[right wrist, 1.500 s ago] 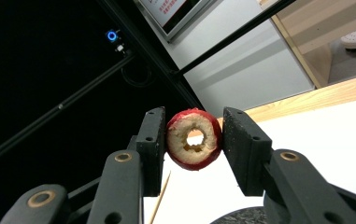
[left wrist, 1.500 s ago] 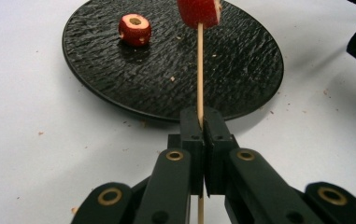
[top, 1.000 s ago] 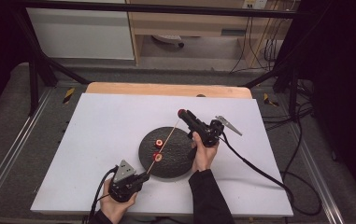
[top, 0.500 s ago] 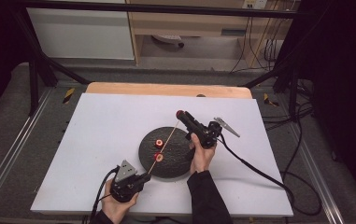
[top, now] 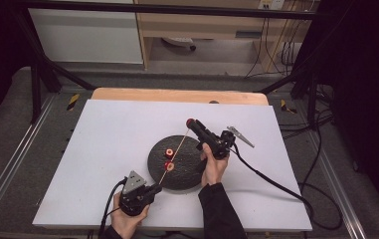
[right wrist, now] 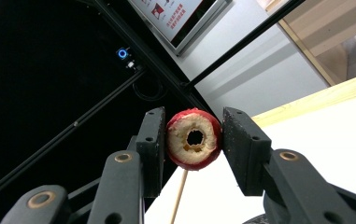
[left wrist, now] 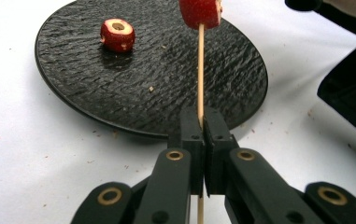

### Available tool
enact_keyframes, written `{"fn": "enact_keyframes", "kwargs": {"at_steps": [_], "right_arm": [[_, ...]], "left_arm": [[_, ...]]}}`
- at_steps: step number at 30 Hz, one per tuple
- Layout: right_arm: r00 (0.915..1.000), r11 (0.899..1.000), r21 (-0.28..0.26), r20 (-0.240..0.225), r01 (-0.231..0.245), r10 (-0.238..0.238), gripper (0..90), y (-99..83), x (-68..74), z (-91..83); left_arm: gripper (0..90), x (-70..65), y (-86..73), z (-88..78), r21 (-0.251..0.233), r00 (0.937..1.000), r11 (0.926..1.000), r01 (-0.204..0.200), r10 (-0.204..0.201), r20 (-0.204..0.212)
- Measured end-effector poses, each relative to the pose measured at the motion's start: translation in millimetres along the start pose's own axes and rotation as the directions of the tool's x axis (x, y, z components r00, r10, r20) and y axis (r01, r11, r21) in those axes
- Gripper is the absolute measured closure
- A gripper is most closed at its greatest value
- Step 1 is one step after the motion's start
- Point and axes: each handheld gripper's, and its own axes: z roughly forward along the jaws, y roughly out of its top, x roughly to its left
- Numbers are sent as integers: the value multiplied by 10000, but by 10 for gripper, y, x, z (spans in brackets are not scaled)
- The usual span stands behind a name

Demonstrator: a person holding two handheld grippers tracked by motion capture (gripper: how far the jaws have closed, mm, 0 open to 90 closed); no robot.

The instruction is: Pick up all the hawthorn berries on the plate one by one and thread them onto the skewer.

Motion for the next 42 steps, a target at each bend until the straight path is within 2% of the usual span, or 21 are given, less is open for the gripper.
{"fn": "enact_keyframes", "kwargs": {"at_steps": [6,10,15,19,24,28,31,34,37,39,42], "right_arm": [[10000,10000,-4,27,-64,64,611,-27,3,-1],[9999,9999,23,56,-138,138,612,-50,1,-1],[9999,10000,0,79,-80,80,612,-19,16,-17],[9994,9995,37,127,-322,322,614,-1,28,-20],[9946,9945,183,139,-1029,1027,616,26,21,-12],[9931,9929,169,90,-1175,1173,616,51,27,-16],[9918,9917,156,84,-1275,1274,617,49,38,-21],[9923,9923,114,77,-1233,1233,617,38,51,-31],[9960,9958,227,122,-888,886,619,43,61,-45],[9964,9959,307,56,-847,846,620,57,55,-41],[9979,9978,-92,-50,-650,650,621,94,62,-45]], "left_arm": [[883,-86,1,59,-179,9997,9997,179,-182,-180],[883,-110,31,115,-47,9987,9987,499,-500,-127],[883,-133,45,137,-132,9982,9981,594,-596,-83],[884,-175,40,143,-167,9984,9988,466,-471,-298],[884,-219,21,149,-468,9978,9986,259,-286,-597],[884,-219,7,135,-740,9974,9972,144,-196,-692],[884,-225,-3,154,-721,9975,9972,208,-255,-652],[884,-244,-10,200,-561,9980,9979,319,-349,-528],[884,-256,-18,201,-493,9989,9984,279,-297,-356],[884,-257,-13,184,-478,9990,9983,336,-350,-287],[885,-258,-42,175,-379,9987,9981,481,-487,-151]]}}
